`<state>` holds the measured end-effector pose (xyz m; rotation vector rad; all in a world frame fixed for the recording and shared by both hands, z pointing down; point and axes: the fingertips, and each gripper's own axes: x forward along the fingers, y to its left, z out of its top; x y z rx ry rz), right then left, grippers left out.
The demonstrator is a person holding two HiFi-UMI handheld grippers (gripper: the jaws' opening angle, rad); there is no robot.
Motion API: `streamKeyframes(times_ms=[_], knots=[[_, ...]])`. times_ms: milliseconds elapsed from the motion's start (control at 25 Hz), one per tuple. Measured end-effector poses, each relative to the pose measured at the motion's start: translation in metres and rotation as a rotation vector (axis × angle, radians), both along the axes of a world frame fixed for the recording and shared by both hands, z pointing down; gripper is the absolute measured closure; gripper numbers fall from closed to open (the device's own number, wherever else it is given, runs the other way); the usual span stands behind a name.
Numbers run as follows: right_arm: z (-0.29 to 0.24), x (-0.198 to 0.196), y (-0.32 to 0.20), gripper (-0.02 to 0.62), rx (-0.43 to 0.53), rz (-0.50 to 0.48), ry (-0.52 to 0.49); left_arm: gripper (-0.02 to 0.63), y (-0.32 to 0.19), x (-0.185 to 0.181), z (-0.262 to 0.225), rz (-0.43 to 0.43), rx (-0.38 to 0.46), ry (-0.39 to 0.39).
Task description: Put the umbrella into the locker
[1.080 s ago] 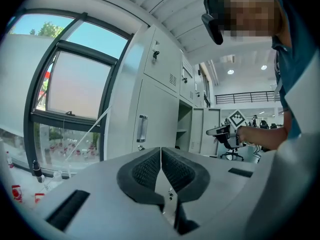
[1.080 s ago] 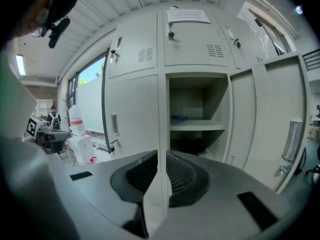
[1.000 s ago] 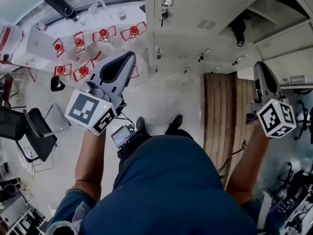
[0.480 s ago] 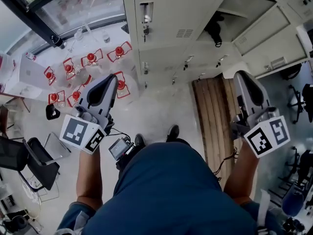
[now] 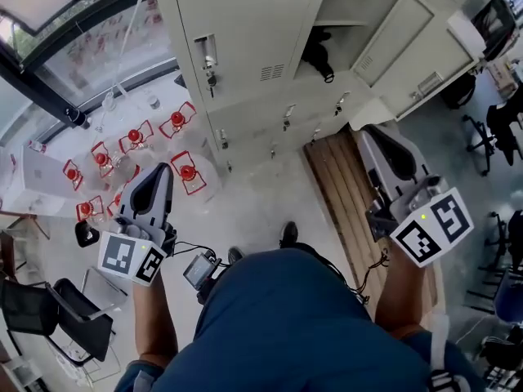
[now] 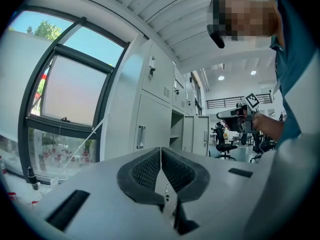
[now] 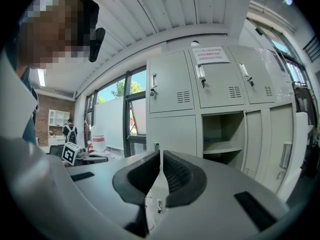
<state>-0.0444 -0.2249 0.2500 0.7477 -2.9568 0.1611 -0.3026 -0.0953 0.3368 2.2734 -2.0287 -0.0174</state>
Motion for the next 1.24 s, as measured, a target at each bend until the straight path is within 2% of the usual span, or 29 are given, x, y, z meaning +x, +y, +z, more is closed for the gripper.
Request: streamKeyframes(times_ms=[240, 560, 1240], knots=[[-0.008, 0.005, 0.011, 0.551, 0.002, 0.022, -0.019, 0.581, 0.005, -0.001, -0.003, 0.019, 0.003, -0.003], [-0.006, 0.011, 0.022, 0.558, 0.006, 0.043, 0.005, 0.581, 0.009, 0.002, -0.004, 0.040, 0.006, -0.008], [-0.001, 0.020, 0.034, 0.558, -0.014, 0.054, 0.009, 0.581, 0.027, 0.009, -0.001, 0.041, -0.005, -0.006]])
